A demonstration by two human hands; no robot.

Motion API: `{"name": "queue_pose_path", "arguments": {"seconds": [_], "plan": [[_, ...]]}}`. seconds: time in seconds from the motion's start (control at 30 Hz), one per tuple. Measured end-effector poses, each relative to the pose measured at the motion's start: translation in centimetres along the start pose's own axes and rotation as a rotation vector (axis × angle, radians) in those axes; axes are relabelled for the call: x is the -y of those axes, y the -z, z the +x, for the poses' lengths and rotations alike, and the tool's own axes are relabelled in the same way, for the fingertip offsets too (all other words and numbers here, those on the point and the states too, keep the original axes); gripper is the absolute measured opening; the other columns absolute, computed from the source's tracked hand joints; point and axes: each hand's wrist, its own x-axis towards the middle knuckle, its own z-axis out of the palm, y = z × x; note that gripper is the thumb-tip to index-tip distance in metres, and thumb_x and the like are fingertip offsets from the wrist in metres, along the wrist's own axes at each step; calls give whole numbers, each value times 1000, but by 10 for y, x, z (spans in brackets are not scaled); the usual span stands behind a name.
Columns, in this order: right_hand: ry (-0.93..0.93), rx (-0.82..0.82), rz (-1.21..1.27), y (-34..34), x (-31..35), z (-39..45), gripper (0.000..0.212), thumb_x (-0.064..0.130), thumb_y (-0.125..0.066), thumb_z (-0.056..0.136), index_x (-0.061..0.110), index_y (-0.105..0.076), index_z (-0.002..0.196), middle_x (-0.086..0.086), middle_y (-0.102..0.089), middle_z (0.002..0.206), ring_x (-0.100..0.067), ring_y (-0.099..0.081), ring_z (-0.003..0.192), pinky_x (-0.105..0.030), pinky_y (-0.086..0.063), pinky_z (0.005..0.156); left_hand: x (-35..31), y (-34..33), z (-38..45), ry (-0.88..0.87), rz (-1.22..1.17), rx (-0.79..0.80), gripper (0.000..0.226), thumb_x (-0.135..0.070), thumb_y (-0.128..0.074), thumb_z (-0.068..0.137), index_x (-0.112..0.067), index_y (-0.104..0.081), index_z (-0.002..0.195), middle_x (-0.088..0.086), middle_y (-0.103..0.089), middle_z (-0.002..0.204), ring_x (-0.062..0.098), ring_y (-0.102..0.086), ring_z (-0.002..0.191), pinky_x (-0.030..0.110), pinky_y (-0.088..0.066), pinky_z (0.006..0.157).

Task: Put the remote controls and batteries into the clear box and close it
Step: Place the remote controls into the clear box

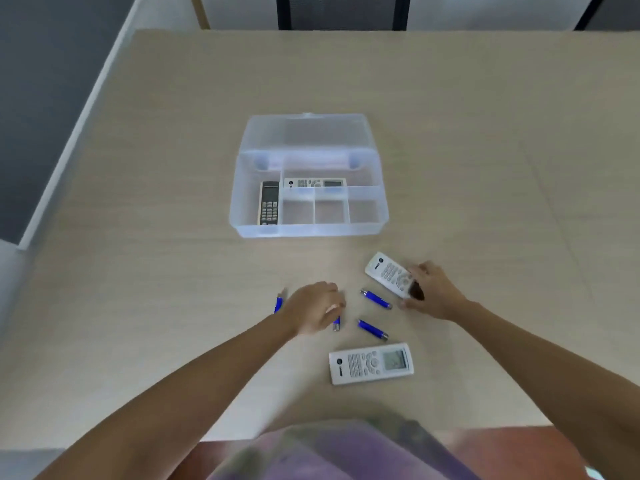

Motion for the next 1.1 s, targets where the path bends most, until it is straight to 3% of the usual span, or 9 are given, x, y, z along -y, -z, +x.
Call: {"name": "queue_pose_path", "arguments": {"seconds": [0.07,0.13,0.23,0.37,0.5,0.63,0.77,0.97,1.1], "plan": [[-26,-33,-5,-9,3,-7,78,43,-68,77,9,-35,139,-19,-39,133,-38,-41,120,-45,-41,102,-27,-21,1,13,31,239,29,-33,-52,92,-11,-63,106,7,-64,105,27,-60,101,36,-49,77],[-62,-60,39,-12,6,-8,72,38,-67,78,5,-36,134,-21,-41,129,-39,-44,115,-44,-42,98,-51,-44,2,13,150,361,45,-47,-59,84,-10,-57,111,8,-59,111,26,-56,104,38,-47,75],[-143,-50,273,-7,4,-11,64,30,-73,75,2,-38,121,-20,-47,121,-34,-52,101,-36,-42,80,-73,-71,1,34,305,390,63,-45,-70,71,-7,-49,116,11,-57,116,29,-56,102,37,-44,68],[-177,-82,462,15,-5,-19,50,29,-71,76,8,-39,109,-12,-61,104,-27,-55,85,-31,-42,59,-80,-74,-3,51,293,396,54,-29,-67,75,-2,-48,117,15,-54,119,31,-53,103,34,-36,68],[-183,-149,790,51,-12,-21,56,30,-69,66,26,-42,115,-4,-64,105,-22,-62,90,-33,-49,69,-61,-8,9,187,-105,318,55,-30,-68,76,-10,-41,119,10,-60,116,28,-61,95,29,-40,68],[-130,-266,944,94,-8,-1,52,25,-70,73,26,-45,118,-3,-64,109,-15,-59,82,-31,-47,69,-14,100,65,215,-195,131,58,-23,-73,79,-10,-34,121,14,-62,118,22,-55,87,31,-45,65],[-86,-337,977,132,8,36,49,25,-71,74,29,-46,115,-4,-65,110,-18,-60,87,-35,-48,74,38,180,137,301,-210,80,62,-28,-64,87,-13,-27,135,15,-57,127,30,-60,98,40,-51,78],[-13,-344,912,161,35,91,52,27,-71,71,33,-47,116,7,-66,105,-21,-64,94,-40,-54,77,84,198,217,334,-18,179,66,-20,-74,77,-27,-31,127,15,-61,118,35,-65,89,45,-56,74],[36,-324,889,163,49,118,52,26,-71,74,32,-46,119,13,-65,105,-17,-64,94,-36,-53,77,108,179,237,316,-50,299,65,-19,-74,77,-27,-42,134,5,-54,135,30,-52,121,44,-44,102]]}}
